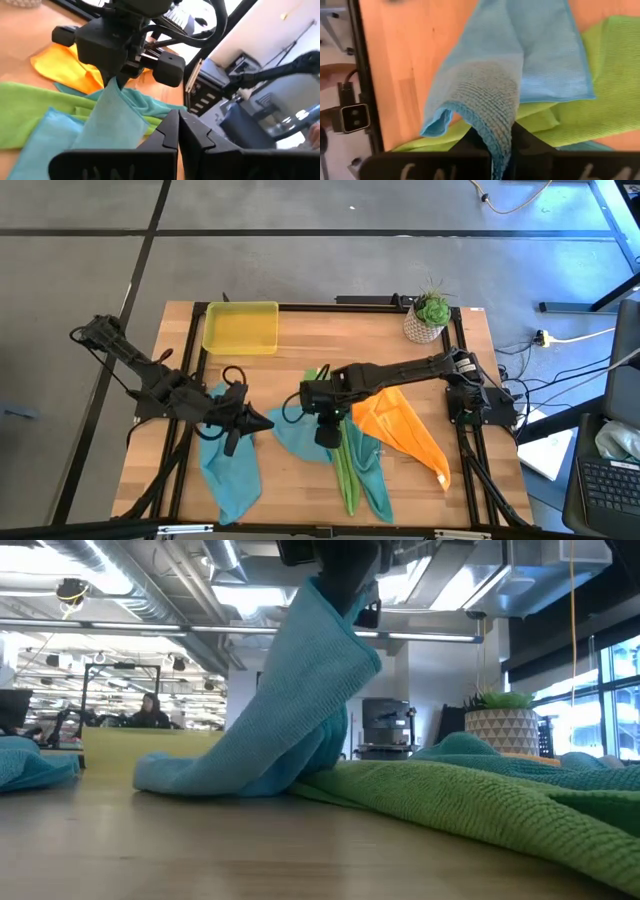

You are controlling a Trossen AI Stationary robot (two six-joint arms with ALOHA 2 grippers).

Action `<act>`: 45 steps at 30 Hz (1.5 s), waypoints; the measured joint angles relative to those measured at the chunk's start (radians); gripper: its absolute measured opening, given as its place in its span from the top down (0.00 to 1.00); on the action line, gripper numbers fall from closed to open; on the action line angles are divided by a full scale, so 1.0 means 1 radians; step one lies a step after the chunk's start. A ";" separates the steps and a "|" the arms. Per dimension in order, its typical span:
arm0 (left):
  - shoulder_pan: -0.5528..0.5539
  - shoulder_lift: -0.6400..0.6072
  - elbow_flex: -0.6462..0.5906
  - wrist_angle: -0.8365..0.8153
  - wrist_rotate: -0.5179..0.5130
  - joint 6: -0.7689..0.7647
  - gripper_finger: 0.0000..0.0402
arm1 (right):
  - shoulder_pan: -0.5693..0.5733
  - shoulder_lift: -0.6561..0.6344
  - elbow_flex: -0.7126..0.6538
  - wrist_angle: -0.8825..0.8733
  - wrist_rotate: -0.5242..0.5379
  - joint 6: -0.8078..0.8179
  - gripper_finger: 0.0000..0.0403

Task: Fold microfiber towels
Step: Fold the center blue towel

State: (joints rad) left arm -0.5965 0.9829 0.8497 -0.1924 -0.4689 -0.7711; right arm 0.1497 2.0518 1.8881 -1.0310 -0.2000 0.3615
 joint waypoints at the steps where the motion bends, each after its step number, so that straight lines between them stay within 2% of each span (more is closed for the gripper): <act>1: -0.008 0.000 0.000 0.005 -0.012 -0.009 1.00 | -0.001 0.000 0.000 0.002 -0.001 -0.002 0.98; 8: -0.010 0.017 0.000 -0.004 -0.152 -0.038 1.00 | -0.001 0.000 0.000 0.060 0.013 -0.084 0.98; 10: 0.019 0.035 0.000 -0.005 -0.127 -0.036 0.99 | 0.002 -0.001 0.000 0.066 0.046 -0.106 0.98; 13: 0.071 0.071 0.000 -0.008 0.010 -0.003 0.94 | 0.002 -0.002 0.000 0.052 0.071 -0.102 0.98; 15: 0.087 0.093 0.000 -0.010 0.062 0.019 0.90 | -0.002 -0.004 0.000 0.052 0.057 -0.068 0.98; 18: 0.094 0.115 0.000 0.010 0.070 0.047 0.83 | -0.004 -0.026 0.004 0.059 0.048 -0.009 0.98; 21: 0.094 0.115 0.000 0.021 0.064 0.056 0.77 | -0.004 -0.041 0.034 0.053 0.088 0.024 0.98; 28: 0.083 0.054 0.034 0.021 0.020 0.060 0.72 | -0.004 -0.043 0.182 0.035 0.261 -0.026 0.98; 36: 0.088 0.001 0.150 0.013 -0.061 0.266 0.72 | -0.088 -0.043 0.355 -0.021 0.283 -0.023 0.98; 40: 0.088 -0.023 0.214 -0.068 -0.112 0.378 0.72 | -0.134 -0.043 0.431 -0.043 0.281 -0.025 0.98; 45: 0.088 -0.017 0.259 -0.133 -0.189 0.646 0.72 | -0.191 -0.043 0.458 -0.054 0.274 -0.005 0.98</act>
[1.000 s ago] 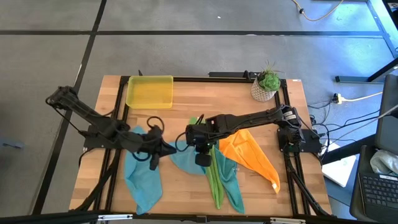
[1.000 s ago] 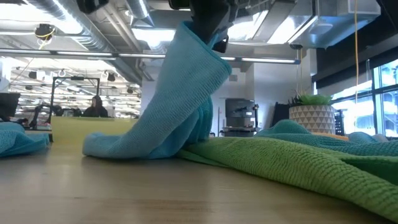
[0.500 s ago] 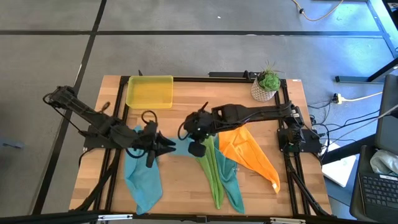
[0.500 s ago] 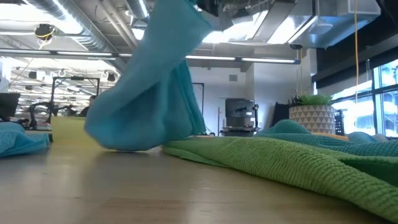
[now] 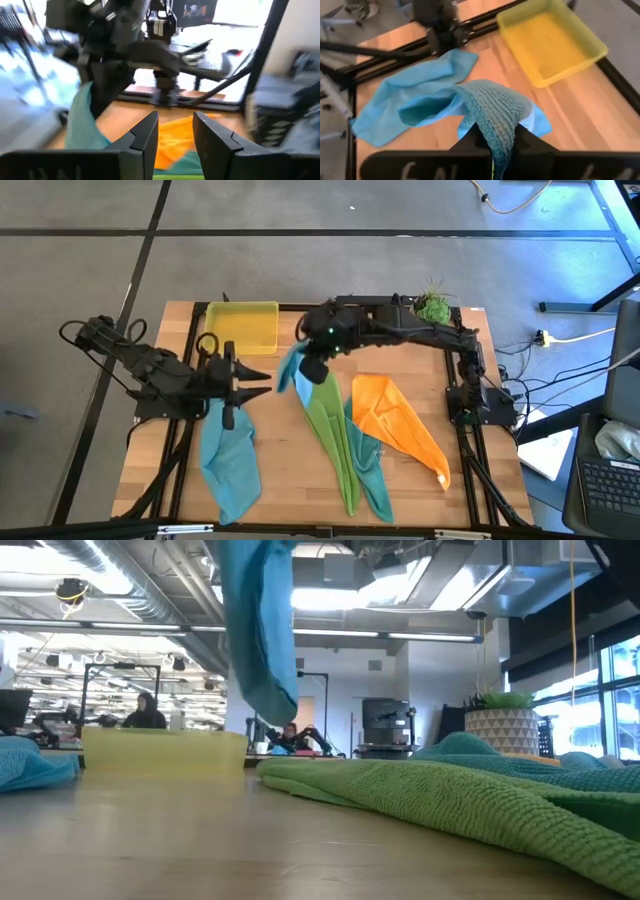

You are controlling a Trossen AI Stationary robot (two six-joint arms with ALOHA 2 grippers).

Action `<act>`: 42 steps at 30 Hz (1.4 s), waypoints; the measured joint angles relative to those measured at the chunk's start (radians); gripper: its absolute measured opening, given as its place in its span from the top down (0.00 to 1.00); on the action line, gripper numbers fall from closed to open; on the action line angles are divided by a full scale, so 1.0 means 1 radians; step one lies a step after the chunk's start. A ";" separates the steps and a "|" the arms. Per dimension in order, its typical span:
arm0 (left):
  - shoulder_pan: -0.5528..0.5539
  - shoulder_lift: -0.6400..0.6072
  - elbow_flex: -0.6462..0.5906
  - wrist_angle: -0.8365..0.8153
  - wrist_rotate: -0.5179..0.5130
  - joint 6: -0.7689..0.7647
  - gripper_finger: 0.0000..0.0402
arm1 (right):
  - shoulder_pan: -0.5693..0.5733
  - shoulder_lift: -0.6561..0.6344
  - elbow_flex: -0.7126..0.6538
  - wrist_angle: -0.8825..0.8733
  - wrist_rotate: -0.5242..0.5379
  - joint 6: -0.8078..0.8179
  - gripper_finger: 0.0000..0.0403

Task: Fold microfiber towels
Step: Fold the center blue towel

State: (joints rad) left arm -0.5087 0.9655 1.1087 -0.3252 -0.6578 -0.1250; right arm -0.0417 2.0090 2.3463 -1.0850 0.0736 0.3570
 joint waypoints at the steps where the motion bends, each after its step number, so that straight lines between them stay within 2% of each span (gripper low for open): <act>1: 0.000 0.005 0.000 -0.002 -0.008 0.060 0.72 | -0.011 0.001 0.000 -0.003 -0.014 0.005 0.98; 4: 0.001 0.030 0.000 -0.007 -0.037 0.196 0.72 | -0.032 0.002 0.000 -0.003 -0.047 0.013 0.98; 7: 0.024 0.062 0.000 -0.007 -0.066 0.236 0.72 | -0.041 0.002 0.000 -0.002 -0.048 0.028 0.98; 11: 0.057 0.123 0.000 -0.055 -0.123 0.142 0.72 | -0.048 0.002 0.000 0.003 -0.048 0.036 0.98; 17: 0.066 0.205 -0.001 -0.207 -0.133 0.059 0.72 | -0.048 0.002 0.000 0.020 -0.047 0.053 0.98; 21: 0.054 0.225 0.023 -0.318 -0.203 -0.083 0.72 | -0.050 0.002 0.000 0.009 -0.034 0.057 0.98; 26: 0.042 0.238 0.102 -0.507 -0.294 -0.115 0.72 | -0.050 0.002 0.000 0.012 -0.031 0.054 0.98; 32: 0.098 0.239 0.134 -0.654 -0.223 -0.282 0.72 | -0.053 0.002 -0.001 0.025 -0.031 0.030 0.98; 37: 0.140 0.239 0.126 -0.653 -0.095 -0.362 0.72 | -0.058 0.002 -0.001 0.027 -0.031 0.007 0.98; 42: 0.159 0.239 0.125 -0.659 -0.046 -0.398 0.72 | -0.076 0.002 -0.001 0.027 -0.031 0.000 0.98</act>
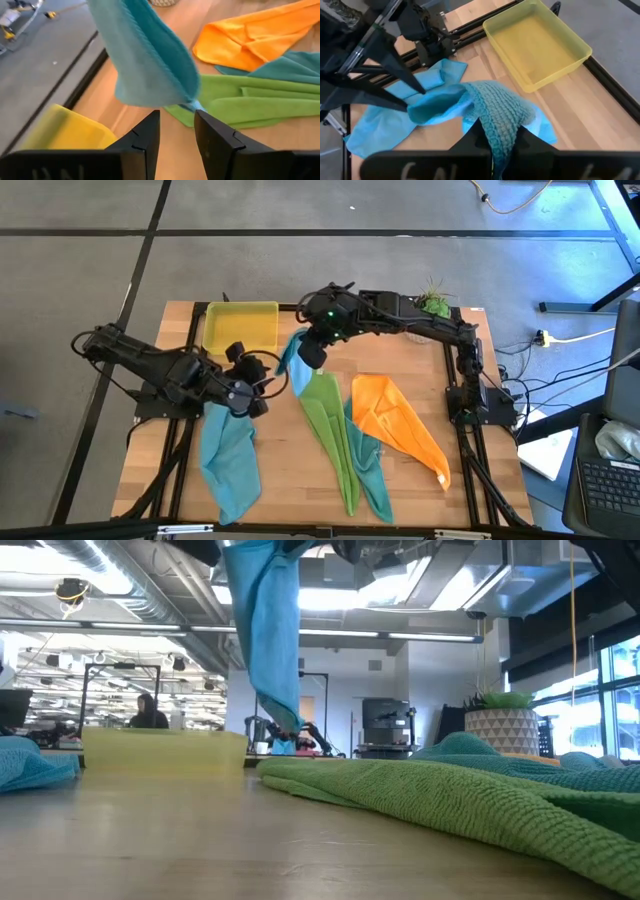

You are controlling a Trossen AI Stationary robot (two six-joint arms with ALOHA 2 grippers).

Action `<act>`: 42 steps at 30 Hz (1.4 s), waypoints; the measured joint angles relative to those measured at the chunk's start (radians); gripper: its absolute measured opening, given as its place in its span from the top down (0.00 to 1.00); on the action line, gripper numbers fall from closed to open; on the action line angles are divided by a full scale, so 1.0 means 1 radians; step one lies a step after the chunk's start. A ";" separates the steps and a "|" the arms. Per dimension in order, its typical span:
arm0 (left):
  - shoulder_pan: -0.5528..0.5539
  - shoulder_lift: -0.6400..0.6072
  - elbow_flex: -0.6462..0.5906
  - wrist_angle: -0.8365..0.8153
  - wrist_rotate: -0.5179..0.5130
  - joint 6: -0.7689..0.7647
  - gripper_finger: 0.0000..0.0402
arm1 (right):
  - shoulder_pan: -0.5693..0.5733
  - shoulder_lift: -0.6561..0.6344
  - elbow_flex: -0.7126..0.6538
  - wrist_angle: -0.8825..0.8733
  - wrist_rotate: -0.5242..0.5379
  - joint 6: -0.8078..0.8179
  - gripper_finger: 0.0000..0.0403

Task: Fold microfiber towels
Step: Fold the center blue towel

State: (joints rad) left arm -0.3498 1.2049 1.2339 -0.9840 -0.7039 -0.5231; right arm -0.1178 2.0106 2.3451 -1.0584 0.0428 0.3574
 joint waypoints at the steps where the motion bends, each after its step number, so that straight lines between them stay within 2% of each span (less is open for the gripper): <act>1: 0.005 0.000 0.000 0.000 0.012 -0.008 0.72 | -0.002 0.000 0.000 0.000 0.000 -0.003 0.98; 5: 0.023 0.000 0.000 -0.008 0.061 -0.052 0.70 | -0.005 0.000 0.000 0.000 -0.007 -0.025 0.98; 10: 0.040 0.000 0.011 -0.006 0.045 -0.089 0.67 | -0.004 0.000 0.000 -0.001 -0.011 -0.026 0.98; 16: 0.042 -0.002 0.019 0.093 0.067 -0.095 0.68 | -0.004 0.000 0.000 -0.028 -0.011 -0.026 0.98; 21: 0.071 -0.001 0.019 0.084 0.059 -0.069 0.65 | -0.004 0.000 0.000 -0.074 -0.011 -0.044 0.98; 25: 0.103 -0.001 0.019 0.089 0.065 0.004 0.60 | -0.004 0.000 0.000 -0.076 -0.018 -0.045 0.98; 31: 0.147 -0.001 0.019 0.096 0.146 0.079 0.46 | -0.004 0.000 0.000 -0.077 -0.018 -0.045 0.98; 38: 0.167 -0.001 0.019 0.112 0.130 0.090 0.32 | -0.004 0.000 0.000 -0.088 -0.018 -0.045 0.98; 42: 0.167 -0.001 0.019 0.112 0.063 0.150 0.30 | -0.004 0.001 0.000 -0.090 -0.018 -0.045 0.98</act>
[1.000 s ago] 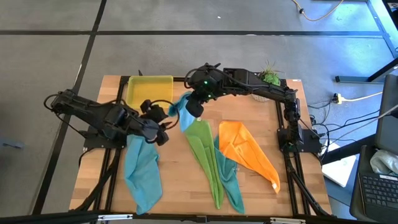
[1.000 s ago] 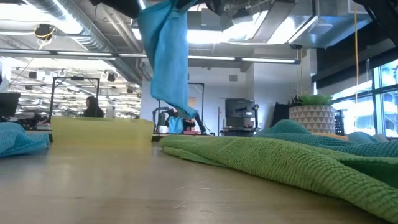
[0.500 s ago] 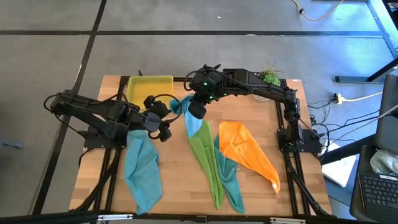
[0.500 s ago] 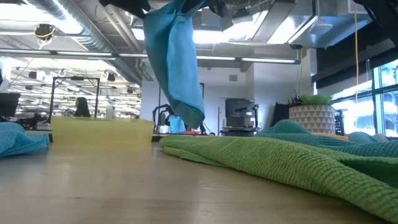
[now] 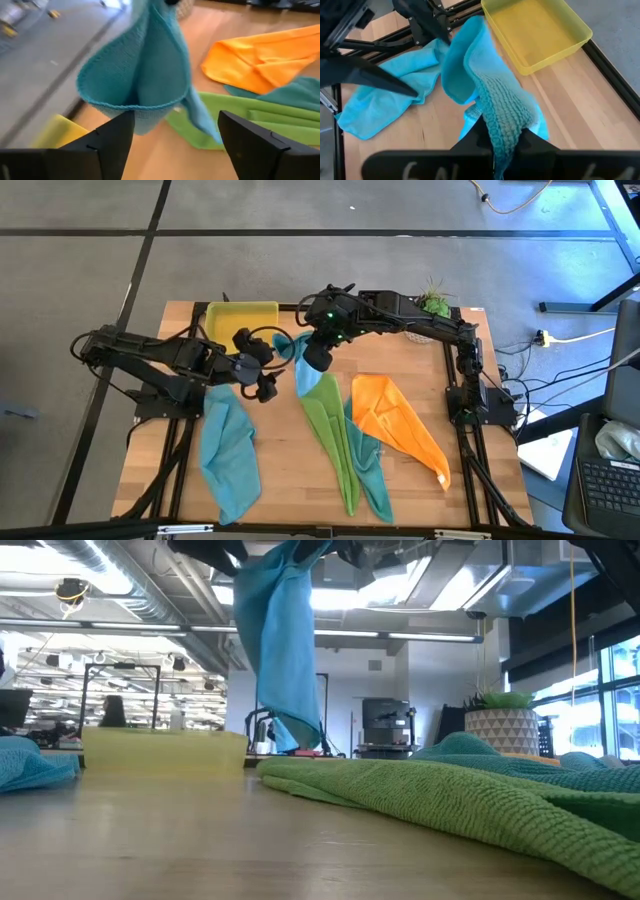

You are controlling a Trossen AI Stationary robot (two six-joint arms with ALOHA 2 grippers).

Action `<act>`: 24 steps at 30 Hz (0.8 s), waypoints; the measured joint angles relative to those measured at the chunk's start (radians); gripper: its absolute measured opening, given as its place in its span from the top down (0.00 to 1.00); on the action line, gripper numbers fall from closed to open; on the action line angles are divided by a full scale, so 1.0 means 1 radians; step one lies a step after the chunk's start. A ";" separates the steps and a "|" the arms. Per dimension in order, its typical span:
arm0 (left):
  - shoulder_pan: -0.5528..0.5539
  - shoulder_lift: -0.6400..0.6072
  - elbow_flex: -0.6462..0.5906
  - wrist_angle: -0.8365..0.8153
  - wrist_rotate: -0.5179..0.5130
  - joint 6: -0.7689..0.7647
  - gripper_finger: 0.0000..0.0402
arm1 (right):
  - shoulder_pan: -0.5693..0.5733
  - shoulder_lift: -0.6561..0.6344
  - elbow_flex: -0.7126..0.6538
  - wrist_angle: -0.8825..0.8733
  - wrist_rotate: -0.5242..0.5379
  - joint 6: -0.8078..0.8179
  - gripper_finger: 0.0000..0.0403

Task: Fold microfiber towels
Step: Fold the center blue towel

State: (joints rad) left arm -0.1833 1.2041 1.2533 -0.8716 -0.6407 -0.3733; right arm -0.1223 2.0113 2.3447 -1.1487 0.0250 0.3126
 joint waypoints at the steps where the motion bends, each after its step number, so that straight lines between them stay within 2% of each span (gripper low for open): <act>1: -0.001 0.000 0.000 0.002 -0.026 0.022 0.30 | 0.000 0.000 0.000 -0.001 0.000 0.000 0.98; 4: -0.014 -0.010 0.000 0.012 -0.077 0.091 0.30 | 0.000 0.000 0.000 -0.014 0.000 0.000 0.98; 9: -0.036 -0.014 0.002 0.034 -0.079 0.169 0.30 | 0.000 0.000 0.000 -0.031 0.000 -0.003 0.98; 14: -0.027 -0.015 0.002 0.036 -0.078 0.174 0.29 | 0.000 0.000 0.000 -0.033 0.000 -0.003 0.98; 24: 0.029 0.022 0.001 0.154 0.020 0.167 0.29 | 0.000 0.000 0.000 -0.033 0.000 -0.004 0.98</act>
State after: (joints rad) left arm -0.1541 1.2262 1.2545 -0.7171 -0.6205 -0.2062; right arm -0.1223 2.0113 2.3447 -1.1816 0.0246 0.3084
